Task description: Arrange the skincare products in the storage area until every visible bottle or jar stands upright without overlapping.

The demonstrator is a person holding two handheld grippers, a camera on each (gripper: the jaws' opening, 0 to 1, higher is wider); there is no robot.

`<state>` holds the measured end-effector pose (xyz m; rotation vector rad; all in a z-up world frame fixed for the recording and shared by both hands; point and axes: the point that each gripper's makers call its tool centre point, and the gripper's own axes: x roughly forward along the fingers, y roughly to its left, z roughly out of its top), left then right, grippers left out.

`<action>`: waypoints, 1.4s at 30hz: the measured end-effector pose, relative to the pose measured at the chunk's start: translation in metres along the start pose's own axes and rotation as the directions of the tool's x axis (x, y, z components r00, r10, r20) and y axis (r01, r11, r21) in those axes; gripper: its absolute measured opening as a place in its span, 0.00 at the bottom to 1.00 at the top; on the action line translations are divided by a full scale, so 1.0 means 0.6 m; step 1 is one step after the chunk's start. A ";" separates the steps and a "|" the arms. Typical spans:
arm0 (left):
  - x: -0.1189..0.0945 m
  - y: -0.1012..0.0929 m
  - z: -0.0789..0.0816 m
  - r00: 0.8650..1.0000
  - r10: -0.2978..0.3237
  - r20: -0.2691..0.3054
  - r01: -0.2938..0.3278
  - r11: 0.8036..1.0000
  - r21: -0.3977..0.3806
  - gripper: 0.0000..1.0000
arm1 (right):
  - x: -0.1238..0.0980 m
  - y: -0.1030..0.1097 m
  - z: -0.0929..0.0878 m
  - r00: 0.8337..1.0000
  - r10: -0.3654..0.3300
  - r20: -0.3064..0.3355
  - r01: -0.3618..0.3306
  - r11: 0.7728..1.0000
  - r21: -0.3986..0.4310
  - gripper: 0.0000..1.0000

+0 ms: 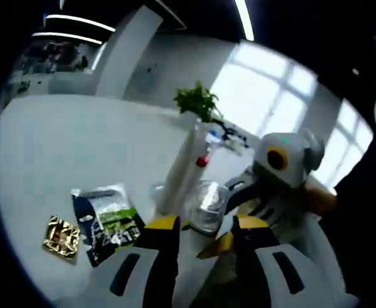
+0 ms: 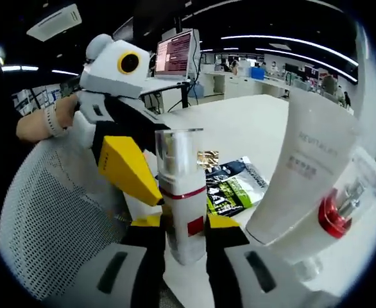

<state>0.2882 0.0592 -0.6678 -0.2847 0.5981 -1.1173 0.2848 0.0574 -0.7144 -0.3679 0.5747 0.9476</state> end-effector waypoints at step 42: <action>0.029 0.015 -0.030 0.990 0.106 -0.091 -0.115 0.988 -0.107 0.21 | 0.013 -0.010 -0.006 0.992 -0.111 -0.066 0.090 0.962 -0.259 0.24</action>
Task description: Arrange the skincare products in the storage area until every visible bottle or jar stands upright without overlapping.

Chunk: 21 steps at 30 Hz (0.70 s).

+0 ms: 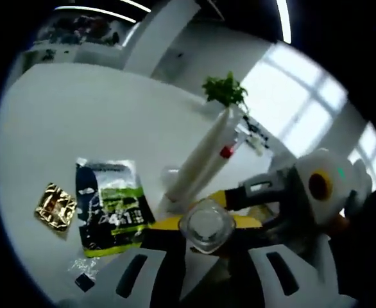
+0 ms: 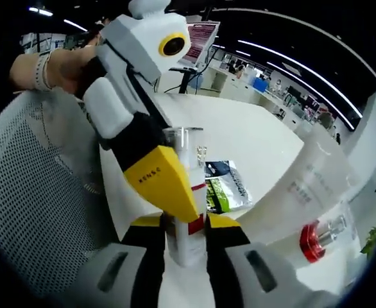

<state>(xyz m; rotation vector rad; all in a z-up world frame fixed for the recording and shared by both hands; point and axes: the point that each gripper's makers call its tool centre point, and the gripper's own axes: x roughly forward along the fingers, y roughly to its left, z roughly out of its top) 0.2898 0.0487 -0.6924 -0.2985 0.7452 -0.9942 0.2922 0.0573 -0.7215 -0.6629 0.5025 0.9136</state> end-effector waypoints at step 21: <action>-0.014 -0.004 -0.006 0.999 -0.020 -0.031 0.027 0.963 0.268 0.21 | 0.001 0.018 0.005 0.998 0.061 0.020 -0.061 0.998 0.019 0.22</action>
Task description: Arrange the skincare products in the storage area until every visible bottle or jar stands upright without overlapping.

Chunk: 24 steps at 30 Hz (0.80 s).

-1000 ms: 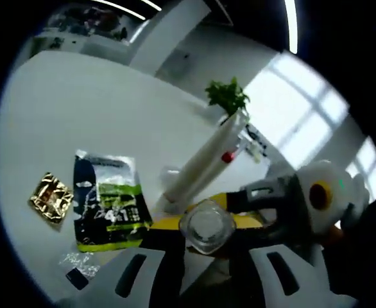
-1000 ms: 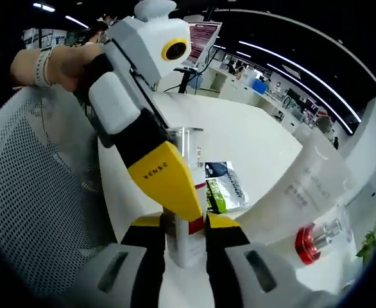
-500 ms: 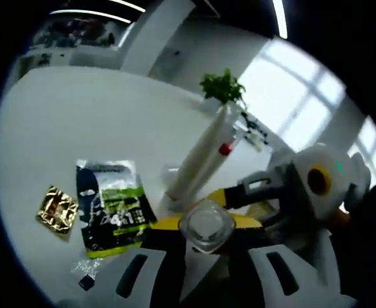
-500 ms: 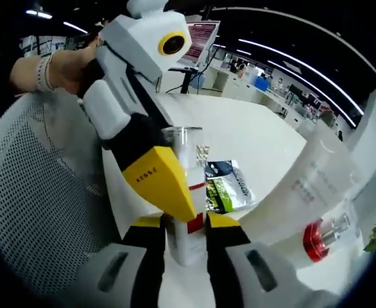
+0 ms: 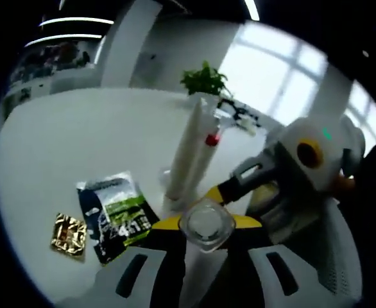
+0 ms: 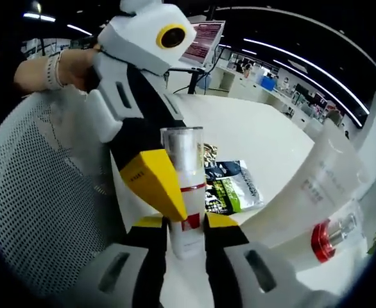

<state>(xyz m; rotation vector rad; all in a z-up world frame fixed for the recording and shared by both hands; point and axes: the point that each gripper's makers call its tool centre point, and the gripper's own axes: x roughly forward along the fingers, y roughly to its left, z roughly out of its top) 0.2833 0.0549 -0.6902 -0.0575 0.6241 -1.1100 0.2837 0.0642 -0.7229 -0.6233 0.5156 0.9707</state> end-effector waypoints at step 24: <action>0.005 0.011 -0.001 1.000 -0.001 0.006 0.002 0.984 -0.178 0.21 | -0.008 -0.022 0.003 0.993 -0.114 -0.025 0.110 0.986 -0.127 0.19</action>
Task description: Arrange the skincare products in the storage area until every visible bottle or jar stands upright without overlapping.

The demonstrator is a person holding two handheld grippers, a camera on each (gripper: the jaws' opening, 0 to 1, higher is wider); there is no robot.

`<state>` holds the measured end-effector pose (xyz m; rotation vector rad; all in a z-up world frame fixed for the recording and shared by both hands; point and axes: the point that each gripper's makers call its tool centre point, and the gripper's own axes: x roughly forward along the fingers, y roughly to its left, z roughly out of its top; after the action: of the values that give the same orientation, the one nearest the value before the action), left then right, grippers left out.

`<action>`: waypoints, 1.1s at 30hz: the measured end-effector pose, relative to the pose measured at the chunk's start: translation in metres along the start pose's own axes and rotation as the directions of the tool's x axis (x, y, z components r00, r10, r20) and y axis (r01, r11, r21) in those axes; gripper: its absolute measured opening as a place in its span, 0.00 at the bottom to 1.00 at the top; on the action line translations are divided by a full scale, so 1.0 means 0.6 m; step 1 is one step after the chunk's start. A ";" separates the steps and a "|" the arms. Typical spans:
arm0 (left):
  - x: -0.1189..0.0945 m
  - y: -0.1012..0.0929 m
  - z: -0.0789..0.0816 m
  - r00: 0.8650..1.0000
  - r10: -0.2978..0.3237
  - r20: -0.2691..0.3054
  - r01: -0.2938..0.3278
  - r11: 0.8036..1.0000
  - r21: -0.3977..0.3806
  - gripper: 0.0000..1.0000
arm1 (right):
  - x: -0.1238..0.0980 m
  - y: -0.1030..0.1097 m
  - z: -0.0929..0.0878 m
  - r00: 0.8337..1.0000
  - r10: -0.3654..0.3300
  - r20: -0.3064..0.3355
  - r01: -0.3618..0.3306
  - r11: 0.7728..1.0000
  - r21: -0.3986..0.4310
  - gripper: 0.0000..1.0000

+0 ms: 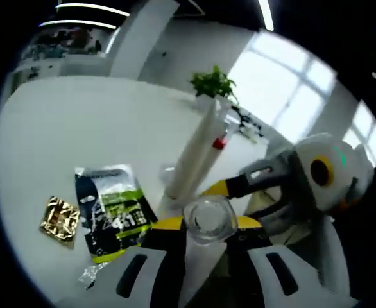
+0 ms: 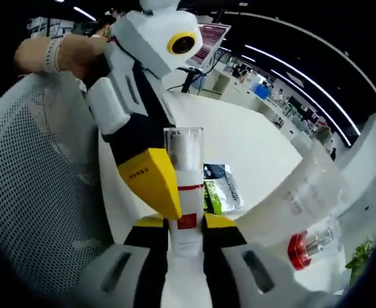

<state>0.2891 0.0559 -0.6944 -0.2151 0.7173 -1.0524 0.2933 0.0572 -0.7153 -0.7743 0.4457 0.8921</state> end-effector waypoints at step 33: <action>0.002 0.003 0.021 0.996 0.066 0.058 -0.072 0.993 0.094 0.18 | 0.000 0.006 0.004 0.997 0.060 0.055 -0.064 0.994 0.090 0.22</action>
<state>0.2986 0.0536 -0.6861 -0.1343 0.6192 -1.0088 0.2902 0.0605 -0.7151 -0.6545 0.4633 0.9412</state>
